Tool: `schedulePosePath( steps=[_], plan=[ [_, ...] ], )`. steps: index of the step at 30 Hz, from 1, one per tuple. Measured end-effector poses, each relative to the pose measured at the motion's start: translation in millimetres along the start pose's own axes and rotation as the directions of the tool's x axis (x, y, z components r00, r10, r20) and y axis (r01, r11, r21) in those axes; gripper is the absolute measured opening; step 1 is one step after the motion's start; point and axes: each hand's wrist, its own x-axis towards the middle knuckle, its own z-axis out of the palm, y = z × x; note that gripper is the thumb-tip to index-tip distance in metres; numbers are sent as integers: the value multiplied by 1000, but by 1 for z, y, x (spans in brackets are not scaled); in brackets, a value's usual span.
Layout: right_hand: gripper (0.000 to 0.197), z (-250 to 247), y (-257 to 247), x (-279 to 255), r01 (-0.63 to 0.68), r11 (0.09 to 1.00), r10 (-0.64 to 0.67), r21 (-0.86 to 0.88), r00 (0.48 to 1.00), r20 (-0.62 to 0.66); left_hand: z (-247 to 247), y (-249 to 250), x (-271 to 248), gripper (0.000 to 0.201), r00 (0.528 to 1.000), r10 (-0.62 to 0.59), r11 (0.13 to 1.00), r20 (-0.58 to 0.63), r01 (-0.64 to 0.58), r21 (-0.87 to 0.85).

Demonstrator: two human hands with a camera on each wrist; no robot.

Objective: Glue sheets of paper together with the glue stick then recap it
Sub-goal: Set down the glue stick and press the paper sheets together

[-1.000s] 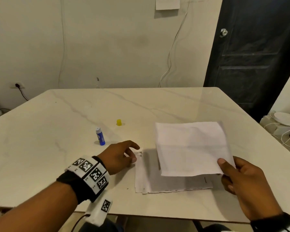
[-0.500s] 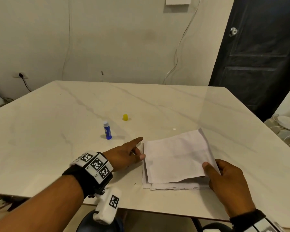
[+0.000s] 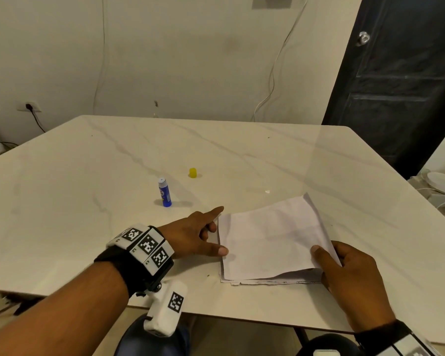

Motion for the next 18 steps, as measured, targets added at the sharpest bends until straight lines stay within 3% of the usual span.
schedulePosePath(
  steps=[6,18],
  plan=[
    [17,1,2,0,17,1000,-17,-3,1000,-10,1,0,3,103,1000,-1,1000,-15,1,-9],
    [12,-1,8,3,50,994,-52,-95,998,-21,2,5,5,105,1000,-8,991,13,6,133]
  ],
)
